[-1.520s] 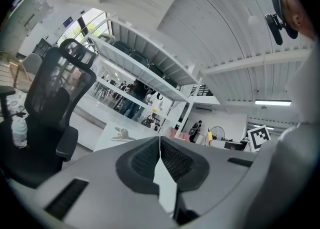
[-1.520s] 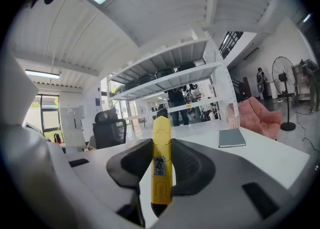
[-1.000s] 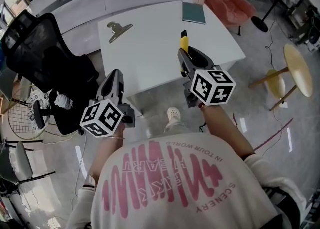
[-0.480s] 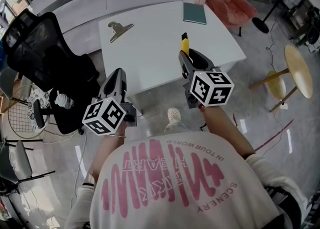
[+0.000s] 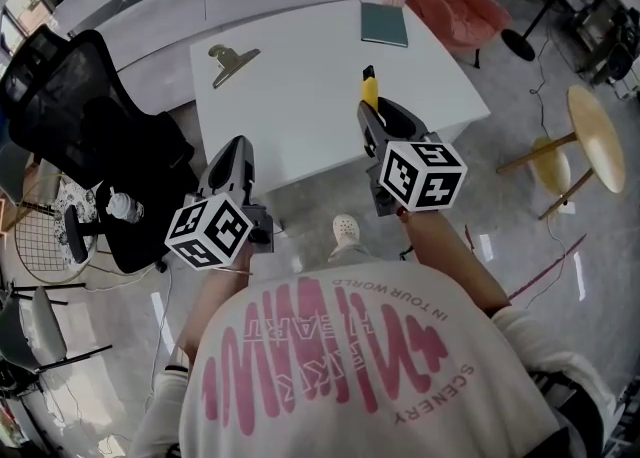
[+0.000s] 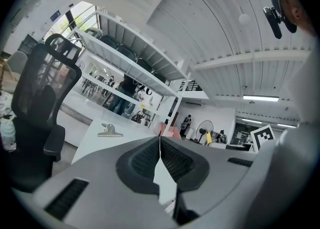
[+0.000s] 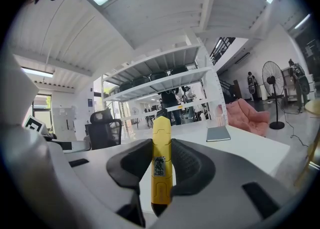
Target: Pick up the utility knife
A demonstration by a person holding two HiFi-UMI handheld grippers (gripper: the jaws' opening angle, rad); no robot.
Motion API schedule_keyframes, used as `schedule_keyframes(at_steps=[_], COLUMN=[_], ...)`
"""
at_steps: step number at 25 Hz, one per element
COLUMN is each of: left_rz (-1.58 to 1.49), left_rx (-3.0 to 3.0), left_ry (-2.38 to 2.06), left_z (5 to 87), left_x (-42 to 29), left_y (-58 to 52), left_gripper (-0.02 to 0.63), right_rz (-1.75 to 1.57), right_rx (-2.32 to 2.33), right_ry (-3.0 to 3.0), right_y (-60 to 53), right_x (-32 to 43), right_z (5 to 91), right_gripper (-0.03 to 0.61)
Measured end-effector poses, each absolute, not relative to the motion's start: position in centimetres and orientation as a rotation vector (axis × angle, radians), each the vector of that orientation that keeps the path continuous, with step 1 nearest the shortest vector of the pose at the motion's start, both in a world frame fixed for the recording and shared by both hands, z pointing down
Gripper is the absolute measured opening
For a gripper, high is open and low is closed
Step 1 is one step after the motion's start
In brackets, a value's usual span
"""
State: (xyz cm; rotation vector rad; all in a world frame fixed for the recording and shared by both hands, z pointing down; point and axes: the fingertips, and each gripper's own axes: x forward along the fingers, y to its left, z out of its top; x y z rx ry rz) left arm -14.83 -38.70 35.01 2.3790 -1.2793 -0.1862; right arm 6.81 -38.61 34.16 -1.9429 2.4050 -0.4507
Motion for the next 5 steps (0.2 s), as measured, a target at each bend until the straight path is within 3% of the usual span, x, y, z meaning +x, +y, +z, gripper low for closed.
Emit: schedule_keyframes(at_steps=[5], left_rz=[-0.175], left_rx=[2.371], left_ry=[-1.293], left_z=[35.50], left_x=[-14.74], left_y=[-39.07], left_gripper=[0.025], right_rz=[-0.457], right_rx=[-1.943], right_ry=[2.404], right_y=[-38.87], right_x=[7.09], right_z=[34.52], right_gripper=[0.132])
